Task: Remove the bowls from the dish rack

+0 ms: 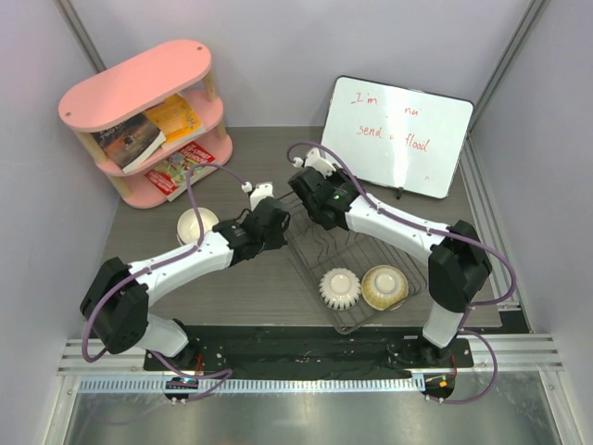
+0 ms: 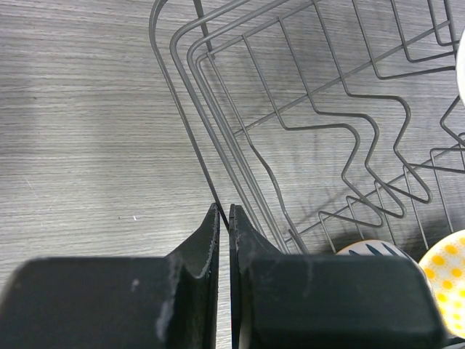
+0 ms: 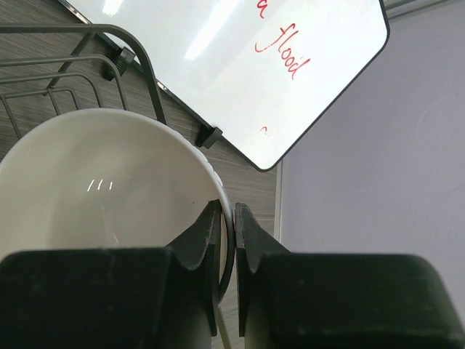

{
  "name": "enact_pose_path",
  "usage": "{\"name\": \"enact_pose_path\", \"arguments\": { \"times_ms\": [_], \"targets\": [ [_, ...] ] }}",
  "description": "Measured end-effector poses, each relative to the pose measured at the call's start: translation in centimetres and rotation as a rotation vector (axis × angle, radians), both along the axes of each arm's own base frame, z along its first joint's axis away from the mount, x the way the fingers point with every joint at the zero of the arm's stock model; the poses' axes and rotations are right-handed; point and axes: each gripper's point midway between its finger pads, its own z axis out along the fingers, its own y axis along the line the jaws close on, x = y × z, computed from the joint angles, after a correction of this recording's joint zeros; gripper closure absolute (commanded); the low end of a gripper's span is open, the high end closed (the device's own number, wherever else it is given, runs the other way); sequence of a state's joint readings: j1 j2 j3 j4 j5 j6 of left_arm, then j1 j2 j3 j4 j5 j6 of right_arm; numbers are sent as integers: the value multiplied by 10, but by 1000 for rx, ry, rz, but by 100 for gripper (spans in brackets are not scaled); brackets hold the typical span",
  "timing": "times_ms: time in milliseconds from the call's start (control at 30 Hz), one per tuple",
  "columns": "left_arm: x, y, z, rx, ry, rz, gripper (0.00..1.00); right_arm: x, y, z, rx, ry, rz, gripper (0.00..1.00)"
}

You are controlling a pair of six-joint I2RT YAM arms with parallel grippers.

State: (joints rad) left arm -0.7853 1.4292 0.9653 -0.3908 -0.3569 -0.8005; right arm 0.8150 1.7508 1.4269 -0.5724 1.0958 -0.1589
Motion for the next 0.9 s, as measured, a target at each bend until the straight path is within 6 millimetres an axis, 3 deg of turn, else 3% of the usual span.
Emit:
{"name": "enact_pose_path", "arguments": {
  "times_ms": [133, 367, 567, 733, 900],
  "targets": [
    [1, 0, 1, 8, 6, 1, 100, -3, 4, -2, 13, 8, 12, 99],
    [2, 0, 1, 58, 44, 9, 100, -21, 28, -9, 99, 93, 113, 99],
    [1, 7, -1, 54, 72, 43, 100, -26, 21, -4, 134, 93, 104, 99],
    [2, 7, 2, 18, 79, 66, 100, -15, 5, -6, 172, 71, 47, 99],
    [3, 3, 3, -12, 81, 76, 100, 11, -4, -11, 201, 36, -17, 99]
  ]
}}
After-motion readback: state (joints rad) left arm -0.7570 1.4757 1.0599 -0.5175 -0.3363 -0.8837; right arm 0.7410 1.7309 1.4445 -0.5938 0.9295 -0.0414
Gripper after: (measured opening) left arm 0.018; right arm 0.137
